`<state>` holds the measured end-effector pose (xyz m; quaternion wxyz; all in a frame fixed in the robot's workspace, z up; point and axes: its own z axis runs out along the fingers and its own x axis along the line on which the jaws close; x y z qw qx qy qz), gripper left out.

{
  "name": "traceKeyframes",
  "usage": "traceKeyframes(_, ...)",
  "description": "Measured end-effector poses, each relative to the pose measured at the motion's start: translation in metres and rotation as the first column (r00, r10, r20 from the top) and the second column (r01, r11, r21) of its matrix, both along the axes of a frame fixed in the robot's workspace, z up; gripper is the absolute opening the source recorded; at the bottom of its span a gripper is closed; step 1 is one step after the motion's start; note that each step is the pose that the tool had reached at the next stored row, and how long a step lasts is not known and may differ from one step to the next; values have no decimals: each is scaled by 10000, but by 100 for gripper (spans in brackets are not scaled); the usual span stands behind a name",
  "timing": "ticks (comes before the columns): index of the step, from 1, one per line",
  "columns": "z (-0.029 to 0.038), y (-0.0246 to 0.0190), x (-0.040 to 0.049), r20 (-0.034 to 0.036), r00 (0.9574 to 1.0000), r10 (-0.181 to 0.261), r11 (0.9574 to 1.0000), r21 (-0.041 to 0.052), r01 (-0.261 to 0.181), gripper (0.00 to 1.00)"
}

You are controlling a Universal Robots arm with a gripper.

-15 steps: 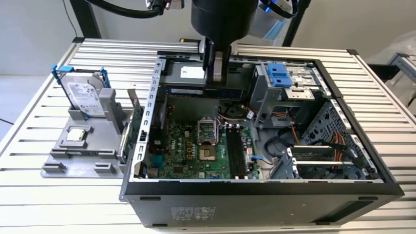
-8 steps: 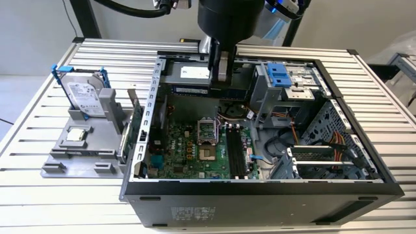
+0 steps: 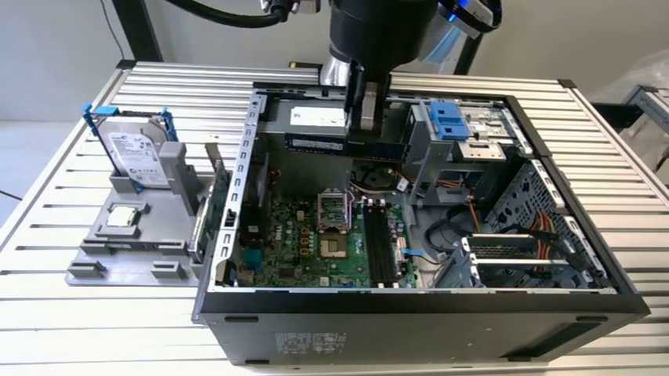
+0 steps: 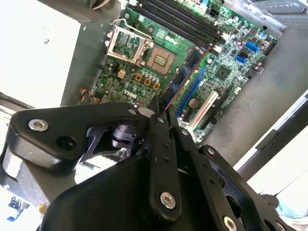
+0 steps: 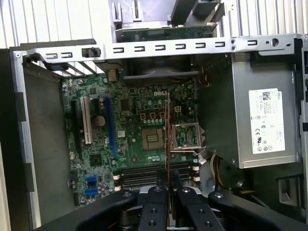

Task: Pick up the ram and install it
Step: 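Pick up the ram and move it above insertion slot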

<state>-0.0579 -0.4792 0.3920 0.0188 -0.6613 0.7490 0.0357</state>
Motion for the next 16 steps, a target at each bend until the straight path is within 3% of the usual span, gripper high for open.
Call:
traceKeyframes(12, -8, 21, 122, -1, 9977, -674, 9977, -1, 674, 0)
traceKeyframes(16, -9, 32, 168, 0, 9975, -709, 9975, -1, 709, 0)
